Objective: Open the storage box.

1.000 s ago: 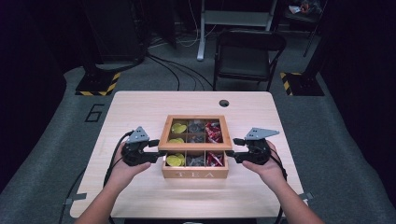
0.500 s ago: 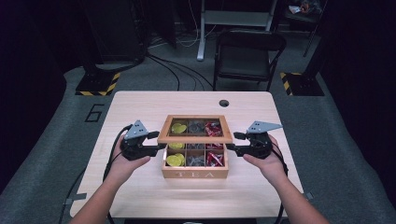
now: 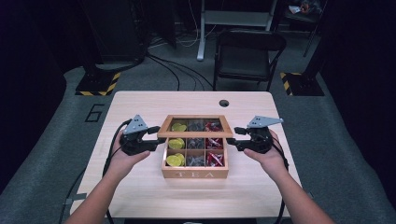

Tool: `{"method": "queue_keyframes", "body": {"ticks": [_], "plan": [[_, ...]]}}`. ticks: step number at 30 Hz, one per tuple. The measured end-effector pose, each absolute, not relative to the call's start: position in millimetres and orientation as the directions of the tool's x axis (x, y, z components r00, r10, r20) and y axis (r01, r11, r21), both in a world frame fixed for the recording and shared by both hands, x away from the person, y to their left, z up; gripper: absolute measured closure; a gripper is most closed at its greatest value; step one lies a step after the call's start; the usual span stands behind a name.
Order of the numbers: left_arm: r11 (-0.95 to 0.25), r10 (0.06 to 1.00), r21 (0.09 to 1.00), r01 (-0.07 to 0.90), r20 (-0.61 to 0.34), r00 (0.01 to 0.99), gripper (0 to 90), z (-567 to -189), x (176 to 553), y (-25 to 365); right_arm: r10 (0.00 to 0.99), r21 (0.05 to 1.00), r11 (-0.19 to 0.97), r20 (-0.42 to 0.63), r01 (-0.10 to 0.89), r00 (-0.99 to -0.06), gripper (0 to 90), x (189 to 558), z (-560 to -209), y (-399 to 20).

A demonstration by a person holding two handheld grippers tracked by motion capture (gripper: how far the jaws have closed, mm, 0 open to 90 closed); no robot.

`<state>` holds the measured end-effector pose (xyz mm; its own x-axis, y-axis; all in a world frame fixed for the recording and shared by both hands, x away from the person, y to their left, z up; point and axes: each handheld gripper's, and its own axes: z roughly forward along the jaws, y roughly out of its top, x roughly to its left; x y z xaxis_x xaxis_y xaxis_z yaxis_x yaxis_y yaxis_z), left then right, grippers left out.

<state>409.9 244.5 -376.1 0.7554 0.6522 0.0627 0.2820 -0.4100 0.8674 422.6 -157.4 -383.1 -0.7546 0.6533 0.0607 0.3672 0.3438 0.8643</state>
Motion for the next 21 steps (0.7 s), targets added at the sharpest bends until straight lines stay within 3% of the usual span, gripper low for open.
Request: {"method": "queue_keyframes", "body": {"ticks": [21], "plan": [[-0.387,0.647,0.875,0.291,0.033,0.762,52.6,-356.9,427.3,246.5,0.645,0.875,0.387,-0.030,0.292,-0.764,43.0,454.5,-380.0,-149.4]]}}
